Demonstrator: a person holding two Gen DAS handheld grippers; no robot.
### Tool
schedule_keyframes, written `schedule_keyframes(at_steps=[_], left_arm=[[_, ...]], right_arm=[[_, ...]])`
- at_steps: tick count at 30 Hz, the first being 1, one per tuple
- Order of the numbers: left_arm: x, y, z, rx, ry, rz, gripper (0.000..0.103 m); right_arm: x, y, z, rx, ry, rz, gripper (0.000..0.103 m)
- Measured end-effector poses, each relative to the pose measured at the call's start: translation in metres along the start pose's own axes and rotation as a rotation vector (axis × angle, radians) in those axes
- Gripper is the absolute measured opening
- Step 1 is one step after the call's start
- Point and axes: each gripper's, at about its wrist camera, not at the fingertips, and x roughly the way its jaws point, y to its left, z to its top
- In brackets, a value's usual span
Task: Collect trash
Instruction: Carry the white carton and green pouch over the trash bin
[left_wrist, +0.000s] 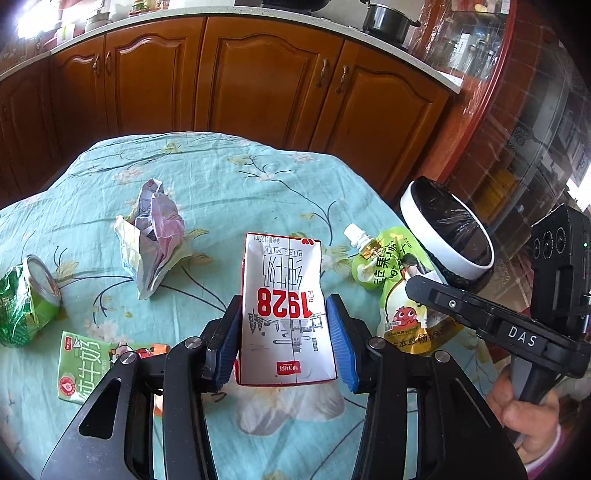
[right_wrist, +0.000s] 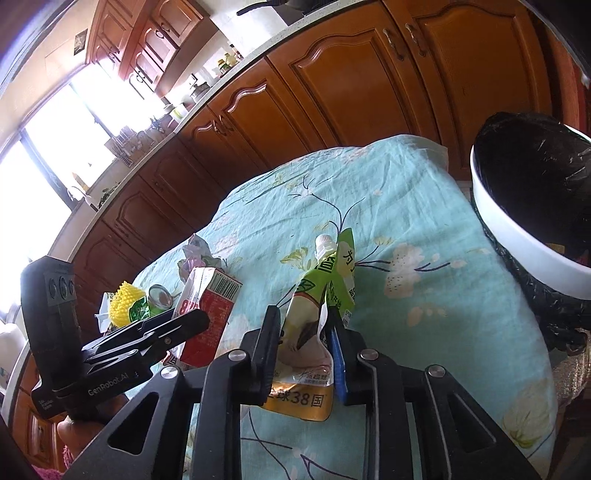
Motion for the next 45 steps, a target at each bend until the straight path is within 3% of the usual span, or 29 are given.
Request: schedule_keyframes(at_steps=[15,45], left_arm=[[-0.002,-0.054,0.005,0.087,-0.018,-0.064,0.043],[0.038,-0.176,0.033,0.269,0.006,-0.162,0.043]], right_arm=[[-0.055,-0.018,0.0,0.014,-0.1,-0.036,0.024],[-0.141,-0.107,0.003,0.142,-0.26,-0.153,0.024]])
